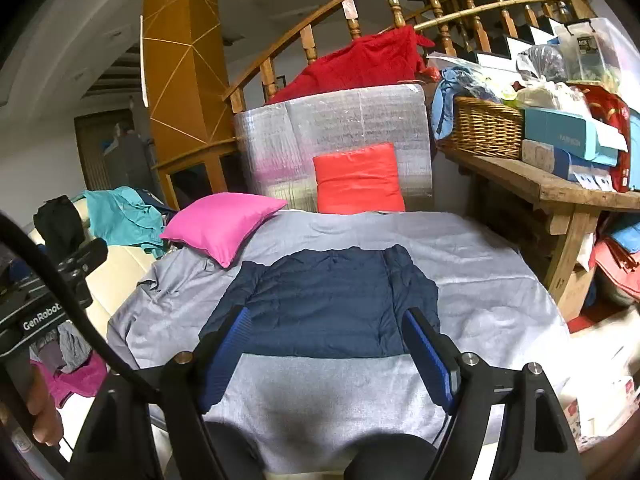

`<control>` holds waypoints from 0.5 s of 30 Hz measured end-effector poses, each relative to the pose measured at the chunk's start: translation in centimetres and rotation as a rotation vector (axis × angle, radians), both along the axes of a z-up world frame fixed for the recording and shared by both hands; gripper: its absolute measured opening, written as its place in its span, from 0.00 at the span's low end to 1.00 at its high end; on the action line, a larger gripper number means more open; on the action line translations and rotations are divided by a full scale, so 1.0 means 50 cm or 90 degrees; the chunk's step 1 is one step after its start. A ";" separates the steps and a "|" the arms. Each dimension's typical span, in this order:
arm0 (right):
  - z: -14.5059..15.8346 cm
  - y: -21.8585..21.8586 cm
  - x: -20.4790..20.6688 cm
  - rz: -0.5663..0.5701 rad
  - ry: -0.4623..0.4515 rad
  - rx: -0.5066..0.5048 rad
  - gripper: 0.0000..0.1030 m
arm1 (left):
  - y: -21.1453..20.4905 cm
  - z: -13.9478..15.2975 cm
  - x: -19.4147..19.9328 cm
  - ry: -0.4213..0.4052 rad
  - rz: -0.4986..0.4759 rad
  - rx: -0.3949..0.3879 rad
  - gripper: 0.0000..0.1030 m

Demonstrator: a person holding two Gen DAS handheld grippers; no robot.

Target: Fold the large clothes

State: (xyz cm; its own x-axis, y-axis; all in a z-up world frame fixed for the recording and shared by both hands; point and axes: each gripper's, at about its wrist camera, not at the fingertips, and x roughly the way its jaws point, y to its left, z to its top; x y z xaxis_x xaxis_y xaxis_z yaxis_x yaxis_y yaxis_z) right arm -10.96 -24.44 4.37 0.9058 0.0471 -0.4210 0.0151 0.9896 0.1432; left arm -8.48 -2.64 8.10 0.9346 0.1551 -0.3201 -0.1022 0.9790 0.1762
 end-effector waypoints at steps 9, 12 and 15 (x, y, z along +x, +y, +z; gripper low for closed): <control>0.009 0.006 -0.009 -0.003 -0.008 0.010 0.79 | 0.017 0.007 -0.016 -0.014 0.006 -0.010 0.98; 0.011 0.010 -0.011 -0.001 -0.011 0.012 0.79 | 0.021 0.007 -0.018 -0.016 0.007 -0.012 0.98; 0.012 0.009 -0.009 0.001 -0.011 0.010 0.79 | 0.026 0.007 -0.019 -0.018 0.011 -0.011 0.98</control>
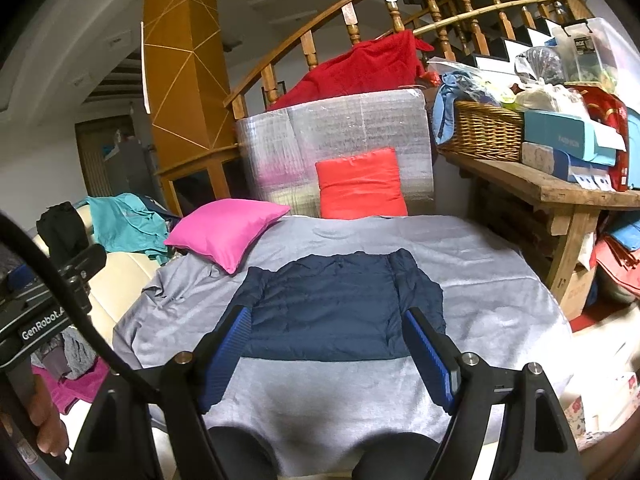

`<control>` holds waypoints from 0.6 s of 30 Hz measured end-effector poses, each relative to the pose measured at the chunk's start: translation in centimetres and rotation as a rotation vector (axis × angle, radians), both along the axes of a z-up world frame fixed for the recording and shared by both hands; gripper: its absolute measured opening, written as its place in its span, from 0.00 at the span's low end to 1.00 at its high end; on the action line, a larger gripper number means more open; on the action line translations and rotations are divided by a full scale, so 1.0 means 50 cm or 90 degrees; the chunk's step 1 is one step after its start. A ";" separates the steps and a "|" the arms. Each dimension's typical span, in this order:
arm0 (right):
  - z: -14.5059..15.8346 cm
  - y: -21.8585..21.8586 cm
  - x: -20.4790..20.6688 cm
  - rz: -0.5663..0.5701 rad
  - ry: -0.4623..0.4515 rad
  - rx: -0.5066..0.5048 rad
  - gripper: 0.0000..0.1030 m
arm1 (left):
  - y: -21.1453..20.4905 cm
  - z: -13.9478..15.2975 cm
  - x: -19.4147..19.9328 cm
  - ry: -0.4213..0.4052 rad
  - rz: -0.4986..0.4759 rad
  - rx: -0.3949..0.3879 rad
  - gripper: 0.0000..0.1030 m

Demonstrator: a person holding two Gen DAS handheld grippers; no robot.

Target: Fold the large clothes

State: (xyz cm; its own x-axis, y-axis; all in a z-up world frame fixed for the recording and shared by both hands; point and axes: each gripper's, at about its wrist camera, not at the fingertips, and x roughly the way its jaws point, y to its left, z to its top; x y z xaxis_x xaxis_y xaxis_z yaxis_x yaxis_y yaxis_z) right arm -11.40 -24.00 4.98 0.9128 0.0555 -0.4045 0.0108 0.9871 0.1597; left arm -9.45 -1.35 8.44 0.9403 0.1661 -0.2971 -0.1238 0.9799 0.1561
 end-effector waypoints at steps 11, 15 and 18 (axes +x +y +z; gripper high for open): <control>0.005 0.011 0.006 0.002 -0.004 -0.004 0.79 | 0.007 0.000 -0.001 -0.001 0.003 -0.002 0.98; 0.006 0.021 0.005 0.001 -0.005 -0.005 0.79 | 0.008 0.001 -0.001 -0.001 0.004 -0.002 0.98; 0.005 0.023 0.006 0.002 -0.003 -0.004 0.79 | 0.012 0.001 -0.002 -0.003 0.006 -0.003 0.98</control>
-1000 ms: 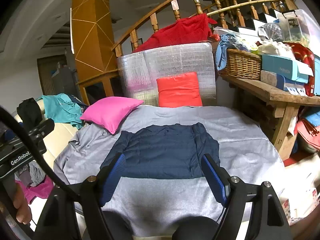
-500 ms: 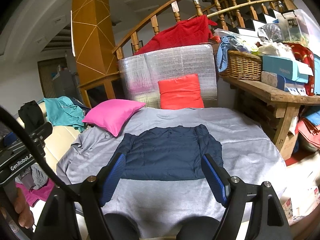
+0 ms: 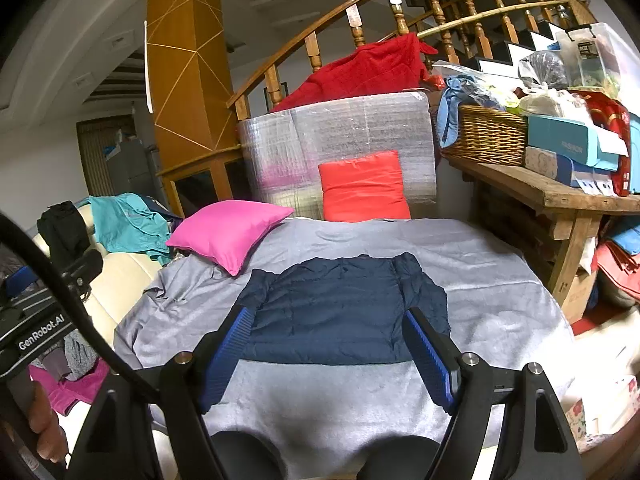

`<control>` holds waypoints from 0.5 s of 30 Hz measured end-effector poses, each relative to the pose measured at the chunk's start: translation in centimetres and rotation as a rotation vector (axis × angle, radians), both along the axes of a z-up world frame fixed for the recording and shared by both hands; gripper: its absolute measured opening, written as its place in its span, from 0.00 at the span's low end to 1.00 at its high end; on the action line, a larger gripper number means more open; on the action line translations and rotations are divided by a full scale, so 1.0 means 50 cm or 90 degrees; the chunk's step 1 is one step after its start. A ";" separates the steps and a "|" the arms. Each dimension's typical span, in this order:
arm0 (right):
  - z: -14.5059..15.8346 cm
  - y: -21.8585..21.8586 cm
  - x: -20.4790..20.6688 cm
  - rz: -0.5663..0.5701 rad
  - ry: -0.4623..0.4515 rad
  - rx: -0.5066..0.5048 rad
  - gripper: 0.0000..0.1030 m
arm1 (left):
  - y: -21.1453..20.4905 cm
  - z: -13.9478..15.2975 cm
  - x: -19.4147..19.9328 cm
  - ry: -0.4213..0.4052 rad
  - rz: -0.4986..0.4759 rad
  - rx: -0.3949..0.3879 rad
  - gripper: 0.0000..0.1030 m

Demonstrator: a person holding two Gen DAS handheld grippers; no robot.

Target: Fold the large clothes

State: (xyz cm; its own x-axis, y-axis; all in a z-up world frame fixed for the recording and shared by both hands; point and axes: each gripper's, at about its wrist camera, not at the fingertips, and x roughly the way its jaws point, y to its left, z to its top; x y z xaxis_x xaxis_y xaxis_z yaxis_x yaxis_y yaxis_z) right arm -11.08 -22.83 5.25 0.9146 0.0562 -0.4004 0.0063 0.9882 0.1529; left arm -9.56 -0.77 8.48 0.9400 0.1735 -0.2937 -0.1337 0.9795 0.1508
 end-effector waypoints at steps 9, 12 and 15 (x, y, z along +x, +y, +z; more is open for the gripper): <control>-0.004 0.001 0.004 0.001 0.004 0.000 0.79 | 0.002 -0.002 -0.002 0.002 0.003 0.001 0.98; -0.005 0.000 0.005 0.000 0.005 0.000 0.79 | 0.004 -0.004 -0.002 0.004 0.002 -0.001 0.98; -0.005 0.001 0.006 -0.001 0.006 0.002 0.79 | 0.006 -0.006 -0.001 0.005 0.002 -0.002 0.98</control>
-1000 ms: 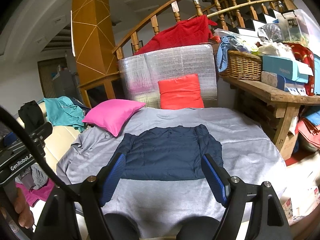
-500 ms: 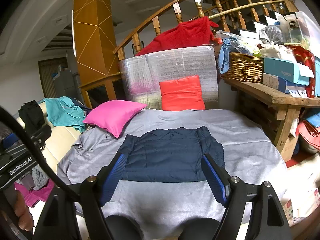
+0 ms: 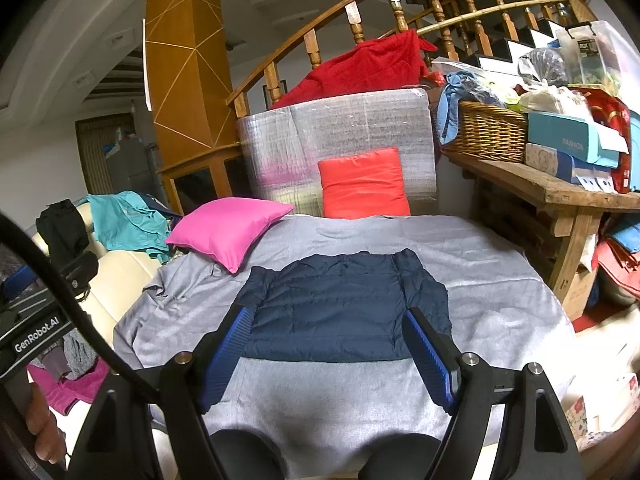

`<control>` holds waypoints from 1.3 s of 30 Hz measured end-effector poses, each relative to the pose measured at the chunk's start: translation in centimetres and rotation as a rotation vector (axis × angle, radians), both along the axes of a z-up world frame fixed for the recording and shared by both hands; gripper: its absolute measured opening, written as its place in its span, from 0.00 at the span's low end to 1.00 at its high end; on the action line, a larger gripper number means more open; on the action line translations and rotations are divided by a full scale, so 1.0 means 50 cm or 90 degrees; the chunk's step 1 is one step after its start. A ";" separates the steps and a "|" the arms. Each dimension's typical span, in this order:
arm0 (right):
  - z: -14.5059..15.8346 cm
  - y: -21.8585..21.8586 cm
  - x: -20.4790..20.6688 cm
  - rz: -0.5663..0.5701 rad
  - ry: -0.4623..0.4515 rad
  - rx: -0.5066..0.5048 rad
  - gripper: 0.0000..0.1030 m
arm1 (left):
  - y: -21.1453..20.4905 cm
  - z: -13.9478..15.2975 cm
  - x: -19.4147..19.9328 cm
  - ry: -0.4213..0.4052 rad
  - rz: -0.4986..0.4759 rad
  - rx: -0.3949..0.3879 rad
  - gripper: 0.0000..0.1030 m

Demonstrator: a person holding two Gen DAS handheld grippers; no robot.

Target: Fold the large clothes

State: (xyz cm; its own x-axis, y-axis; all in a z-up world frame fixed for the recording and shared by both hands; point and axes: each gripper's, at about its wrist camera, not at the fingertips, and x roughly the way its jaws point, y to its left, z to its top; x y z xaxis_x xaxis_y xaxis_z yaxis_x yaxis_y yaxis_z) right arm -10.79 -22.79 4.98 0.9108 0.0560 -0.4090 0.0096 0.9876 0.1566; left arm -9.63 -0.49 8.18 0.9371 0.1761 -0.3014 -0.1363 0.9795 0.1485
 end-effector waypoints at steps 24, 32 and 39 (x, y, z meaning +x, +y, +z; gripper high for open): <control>0.005 0.016 0.045 0.005 0.009 -0.008 0.79 | 0.020 -0.001 0.031 0.009 0.019 -0.020 0.98; -0.008 0.021 0.127 0.001 0.032 -0.009 0.79 | 0.019 -0.026 0.108 0.043 0.016 -0.024 0.98; -0.022 0.020 0.222 0.000 0.050 -0.012 0.79 | 0.023 -0.046 0.188 0.061 0.022 -0.023 0.98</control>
State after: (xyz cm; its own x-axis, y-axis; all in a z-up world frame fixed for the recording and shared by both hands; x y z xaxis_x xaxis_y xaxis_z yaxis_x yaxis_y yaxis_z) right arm 0.32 -21.78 3.90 0.8760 0.0471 -0.4800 0.0218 0.9903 0.1369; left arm -0.22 0.69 5.86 0.8975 0.1954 -0.3955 -0.1575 0.9794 0.1265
